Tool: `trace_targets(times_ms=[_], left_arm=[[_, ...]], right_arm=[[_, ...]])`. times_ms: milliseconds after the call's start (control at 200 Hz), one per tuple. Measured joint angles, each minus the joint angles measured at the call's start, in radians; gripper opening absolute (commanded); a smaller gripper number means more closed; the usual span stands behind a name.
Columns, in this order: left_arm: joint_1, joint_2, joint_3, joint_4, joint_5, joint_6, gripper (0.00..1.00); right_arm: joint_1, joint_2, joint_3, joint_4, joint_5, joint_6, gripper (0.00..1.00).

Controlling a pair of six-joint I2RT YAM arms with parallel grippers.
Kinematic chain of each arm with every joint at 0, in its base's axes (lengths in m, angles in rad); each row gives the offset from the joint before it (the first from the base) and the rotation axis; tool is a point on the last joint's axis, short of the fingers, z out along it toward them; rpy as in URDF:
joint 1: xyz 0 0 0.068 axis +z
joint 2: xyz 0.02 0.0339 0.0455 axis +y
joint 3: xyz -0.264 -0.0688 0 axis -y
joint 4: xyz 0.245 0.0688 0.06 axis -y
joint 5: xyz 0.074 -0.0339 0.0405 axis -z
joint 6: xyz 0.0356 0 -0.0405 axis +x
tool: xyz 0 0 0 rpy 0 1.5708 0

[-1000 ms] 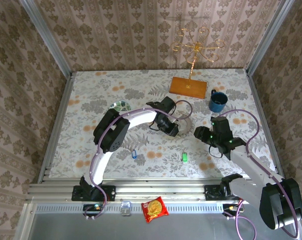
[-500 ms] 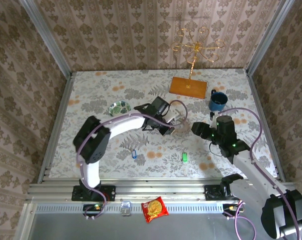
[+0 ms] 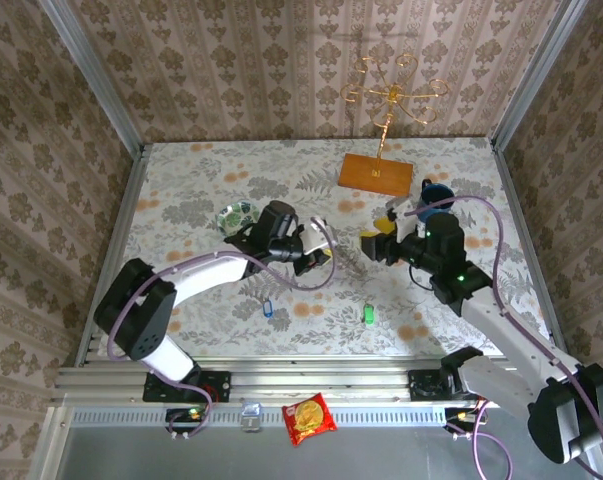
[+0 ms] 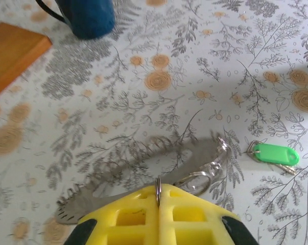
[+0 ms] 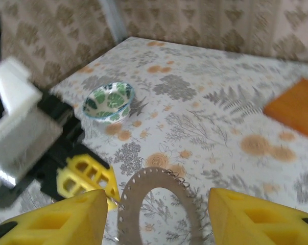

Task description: Put the keys on the keyring

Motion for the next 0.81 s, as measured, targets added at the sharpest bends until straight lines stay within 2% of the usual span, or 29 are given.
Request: trace_targets(times_ms=[220,300,445,610,805], left_arm=[[0.093,-0.063,-0.125,0.221,0.133,0.025,0.0],[0.127,-0.062,-0.177,0.331,0.186,-0.01,0.0],[0.169,-0.034,-0.239,0.554,0.278,-0.108,0.0],[0.195,0.027,-0.267,0.786,0.387,-0.242,0.0],[0.21,0.066,-0.269,0.912,0.486,-0.33,0.0]], right_arm=[[0.045,0.159,0.045,0.006,-0.025,-0.238,0.52],[0.063,0.219,0.064,0.013,-0.041,-0.287,0.46],[0.084,0.287,0.062,0.082,-0.092,-0.322,0.36],[0.084,0.329,0.022,0.239,-0.161,-0.338,0.32],[0.085,0.369,0.015,0.332,-0.237,-0.342,0.28]])
